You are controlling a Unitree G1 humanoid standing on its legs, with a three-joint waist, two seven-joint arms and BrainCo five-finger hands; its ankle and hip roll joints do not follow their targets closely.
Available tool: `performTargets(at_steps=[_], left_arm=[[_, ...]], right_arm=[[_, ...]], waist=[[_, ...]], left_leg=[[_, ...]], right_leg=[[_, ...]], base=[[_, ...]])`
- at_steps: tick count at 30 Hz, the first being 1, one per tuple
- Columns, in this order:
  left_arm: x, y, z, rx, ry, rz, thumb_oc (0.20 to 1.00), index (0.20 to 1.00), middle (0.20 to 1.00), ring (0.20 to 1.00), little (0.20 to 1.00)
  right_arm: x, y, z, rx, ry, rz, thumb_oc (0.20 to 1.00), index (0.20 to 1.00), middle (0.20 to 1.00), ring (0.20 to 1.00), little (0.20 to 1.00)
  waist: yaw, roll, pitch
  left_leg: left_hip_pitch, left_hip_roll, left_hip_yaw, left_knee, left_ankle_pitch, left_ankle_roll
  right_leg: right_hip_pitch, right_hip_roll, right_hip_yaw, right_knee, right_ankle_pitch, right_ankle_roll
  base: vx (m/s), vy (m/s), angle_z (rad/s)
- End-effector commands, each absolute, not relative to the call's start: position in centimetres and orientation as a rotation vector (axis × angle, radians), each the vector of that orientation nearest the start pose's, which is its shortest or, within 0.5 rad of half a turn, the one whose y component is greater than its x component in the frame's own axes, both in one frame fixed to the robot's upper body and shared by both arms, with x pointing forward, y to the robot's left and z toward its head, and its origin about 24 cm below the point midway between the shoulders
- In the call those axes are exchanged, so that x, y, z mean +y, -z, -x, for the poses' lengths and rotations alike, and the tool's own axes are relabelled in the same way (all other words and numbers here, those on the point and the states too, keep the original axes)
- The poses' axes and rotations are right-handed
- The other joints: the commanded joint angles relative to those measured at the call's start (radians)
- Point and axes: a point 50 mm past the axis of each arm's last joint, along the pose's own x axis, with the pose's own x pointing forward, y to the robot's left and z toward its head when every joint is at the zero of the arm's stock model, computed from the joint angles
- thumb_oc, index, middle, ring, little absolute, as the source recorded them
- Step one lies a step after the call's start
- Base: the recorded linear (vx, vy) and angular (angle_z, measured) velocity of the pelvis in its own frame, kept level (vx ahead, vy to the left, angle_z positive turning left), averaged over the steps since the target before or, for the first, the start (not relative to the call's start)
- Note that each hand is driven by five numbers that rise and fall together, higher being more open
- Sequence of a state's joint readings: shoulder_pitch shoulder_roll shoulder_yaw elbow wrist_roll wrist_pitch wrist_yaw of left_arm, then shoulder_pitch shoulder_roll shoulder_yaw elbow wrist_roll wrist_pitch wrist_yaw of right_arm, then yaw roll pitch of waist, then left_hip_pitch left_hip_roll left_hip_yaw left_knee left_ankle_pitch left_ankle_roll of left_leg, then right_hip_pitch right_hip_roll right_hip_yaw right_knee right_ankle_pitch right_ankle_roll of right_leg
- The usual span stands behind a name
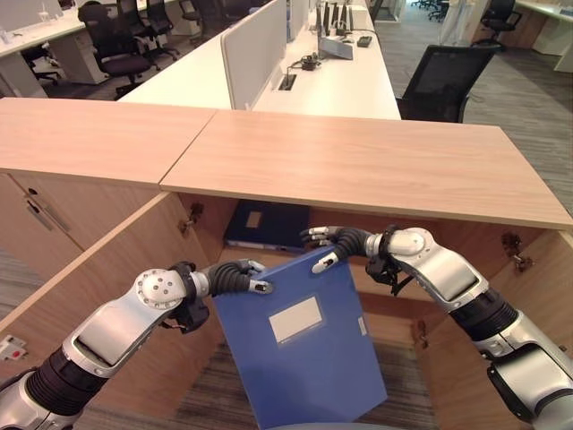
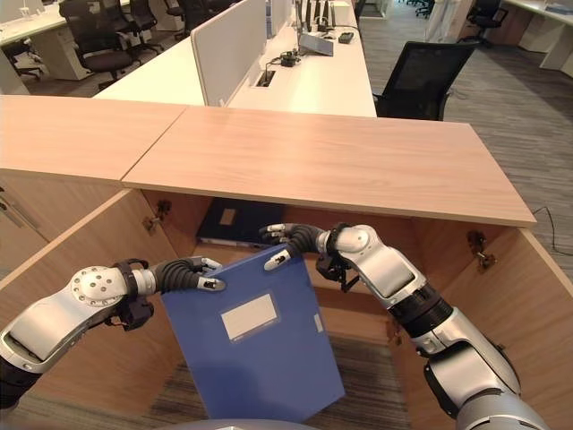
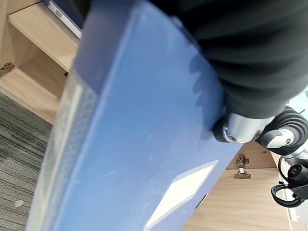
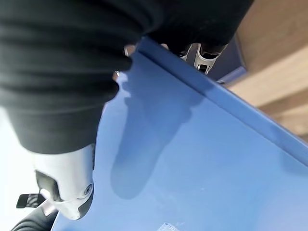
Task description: Put the empty folder in the office cabinet
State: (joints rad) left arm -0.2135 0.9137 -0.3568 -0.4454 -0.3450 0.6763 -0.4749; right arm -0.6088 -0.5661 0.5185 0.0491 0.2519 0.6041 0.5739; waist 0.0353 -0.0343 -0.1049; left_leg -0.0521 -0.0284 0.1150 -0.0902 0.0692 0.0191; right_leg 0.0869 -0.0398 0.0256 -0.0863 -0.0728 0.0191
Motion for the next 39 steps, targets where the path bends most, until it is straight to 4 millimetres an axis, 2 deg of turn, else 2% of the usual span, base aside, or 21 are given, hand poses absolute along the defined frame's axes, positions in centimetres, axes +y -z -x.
performTargets(at_steps=[1,3,4,5,14,18,22,30,35,38,39], left_arm=[[17.6,-15.0,-26.9,0.213,0.688,-0.636,0.200,0.200,0.200,0.200,0.200],[17.9,-15.3,-27.0,0.206,0.674,-0.637,0.200,0.200,0.200,0.200,0.200],[17.8,-15.2,-27.0,0.208,0.677,-0.637,0.200,0.200,0.200,0.200,0.200],[18.0,-15.4,-27.0,0.204,0.671,-0.636,0.200,0.200,0.200,0.200,0.200],[18.1,-16.1,-27.1,0.179,0.653,-0.650,0.200,0.200,0.200,0.200,0.200],[18.0,-16.4,-27.2,0.155,0.636,-0.646,0.200,0.200,0.200,0.200,0.200],[17.8,-16.6,-27.4,0.141,0.631,-0.632,0.200,0.200,0.200,0.200,0.200],[16.5,-16.0,-28.1,0.125,0.661,-0.575,0.200,0.200,0.200,0.200,0.200],[16.0,-16.0,-28.3,0.107,0.666,-0.537,0.200,0.200,0.200,0.200,0.200],[15.2,-15.7,-28.5,0.093,0.681,-0.497,0.200,0.200,0.200,0.200,0.200],[15.2,-15.7,-28.5,0.093,0.681,-0.497,0.200,0.200,0.200,0.200,0.200]], right_arm=[[-11.7,-8.0,-30.4,0.502,-0.982,0.512,1.000,1.000,1.000,1.000,1.000],[-12.8,-6.4,-29.8,0.578,-0.971,0.499,1.000,1.000,1.000,1.000,1.000],[-12.9,-6.3,-29.8,0.580,-0.972,0.500,1.000,1.000,1.000,1.000,1.000],[-14.2,-5.3,-29.2,0.627,-0.952,0.493,1.000,1.000,1.000,1.000,1.000],[-17.3,-3.4,-28.1,0.728,-0.873,0.462,1.000,1.000,1.000,1.000,1.000],[-17.7,-2.7,-27.8,0.745,-0.862,0.431,1.000,1.000,1.000,1.000,1.000],[-16.5,-2.5,-27.4,0.736,-0.941,0.390,1.000,1.000,1.000,1.000,1.000],[-11.1,-1.8,-27.4,0.688,-1.094,0.233,1.000,1.000,1.000,1.000,1.000],[-9.1,-0.6,-26.5,0.717,-1.158,0.164,1.000,1.000,1.000,1.000,1.000],[-6.7,0.0,-25.9,0.720,-1.213,0.103,1.000,1.000,1.000,1.000,1.000],[-6.7,0.0,-25.9,0.719,-1.213,0.103,1.000,1.000,1.000,1.000,1.000]], waist=[[0.008,0.012,-0.053],[0.012,0.014,-0.048],[0.013,0.014,-0.050],[0.015,0.015,-0.048],[0.019,0.017,-0.046],[0.024,0.017,-0.043],[0.029,0.017,-0.042],[0.036,0.017,-0.042],[0.041,0.015,-0.040],[0.045,0.017,-0.040],[0.045,0.016,-0.040]], left_leg=[[0.089,0.021,-0.036,0.003,-0.158,-0.013],[0.088,0.022,-0.037,0.003,-0.154,-0.013],[0.091,0.022,-0.038,0.003,-0.157,-0.013],[0.091,0.022,-0.038,0.003,-0.155,-0.012],[0.095,0.022,-0.043,0.003,-0.155,-0.012],[0.096,0.021,-0.042,0.003,-0.153,-0.012],[0.095,0.021,-0.042,0.003,-0.152,-0.014],[0.099,0.022,-0.041,0.003,-0.153,-0.015],[0.098,0.022,-0.042,0.003,-0.153,-0.015],[0.099,0.022,-0.040,0.003,-0.153,-0.015],[0.099,0.022,-0.040,0.003,-0.153,-0.015]], right_leg=[[-0.090,0.026,-0.015,-0.001,0.071,-0.041],[-0.089,0.025,-0.016,-0.001,0.072,-0.042],[-0.086,0.025,-0.016,-0.001,0.069,-0.042],[-0.086,0.026,-0.016,-0.001,0.069,-0.042],[-0.082,0.025,-0.019,-0.001,0.069,-0.043],[-0.081,0.025,-0.020,-0.001,0.069,-0.043],[-0.081,0.025,-0.023,-0.001,0.069,-0.043],[-0.079,0.027,-0.023,-0.001,0.069,-0.043],[-0.078,0.027,-0.023,-0.001,0.068,-0.043],[-0.081,0.028,-0.023,-0.001,0.069,-0.042],[-0.081,0.028,-0.022,-0.001,0.069,-0.041]], base=[[0.00,0.000,0.00],[0.00,0.000,0.00],[0.00,0.000,0.00],[0.00,0.000,0.00],[0.00,0.000,0.00],[0.00,0.000,0.00],[0.00,0.000,0.00],[0.00,0.000,0.00],[0.00,0.000,0.00],[0.00,0.000,0.00],[0.00,0.000,0.00]])
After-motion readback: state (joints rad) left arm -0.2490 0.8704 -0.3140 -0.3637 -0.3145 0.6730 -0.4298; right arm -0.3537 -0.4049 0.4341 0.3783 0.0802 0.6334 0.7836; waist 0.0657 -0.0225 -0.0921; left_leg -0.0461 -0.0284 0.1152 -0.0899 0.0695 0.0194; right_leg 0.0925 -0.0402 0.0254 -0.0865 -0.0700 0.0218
